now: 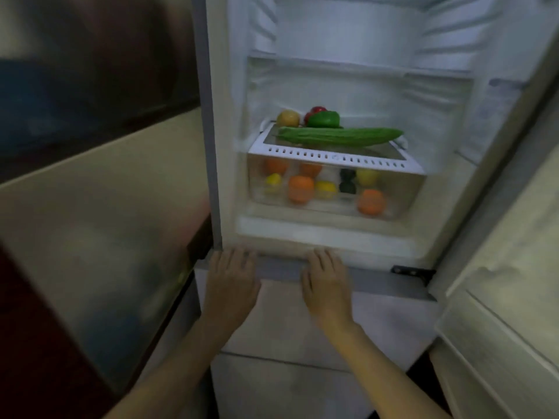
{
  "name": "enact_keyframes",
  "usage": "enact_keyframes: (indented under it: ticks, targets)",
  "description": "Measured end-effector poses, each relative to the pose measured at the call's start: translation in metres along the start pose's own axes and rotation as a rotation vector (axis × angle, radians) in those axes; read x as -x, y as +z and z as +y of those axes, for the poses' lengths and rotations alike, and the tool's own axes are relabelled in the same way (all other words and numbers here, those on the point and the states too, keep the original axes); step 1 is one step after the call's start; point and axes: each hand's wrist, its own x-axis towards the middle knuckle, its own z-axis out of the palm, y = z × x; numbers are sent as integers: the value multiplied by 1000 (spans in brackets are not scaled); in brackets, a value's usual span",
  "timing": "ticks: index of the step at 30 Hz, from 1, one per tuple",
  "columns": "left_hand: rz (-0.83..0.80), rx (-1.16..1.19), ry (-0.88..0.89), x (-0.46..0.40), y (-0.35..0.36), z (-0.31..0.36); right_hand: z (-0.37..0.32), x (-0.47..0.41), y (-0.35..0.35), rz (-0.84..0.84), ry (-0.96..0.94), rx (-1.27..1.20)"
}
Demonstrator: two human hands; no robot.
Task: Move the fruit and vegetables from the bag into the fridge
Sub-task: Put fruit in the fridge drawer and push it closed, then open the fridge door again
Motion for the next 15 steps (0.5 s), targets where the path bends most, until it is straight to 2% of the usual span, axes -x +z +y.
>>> enact_keyframes:
  ticks: [8, 15]
  targets:
    - [-156, 82, -34, 136, -30, -16, -47, 132, -49, -278, 168, 49]
    - [-273, 55, 47, 217, -74, 2, -71, 218, -116, -301, 220, 107]
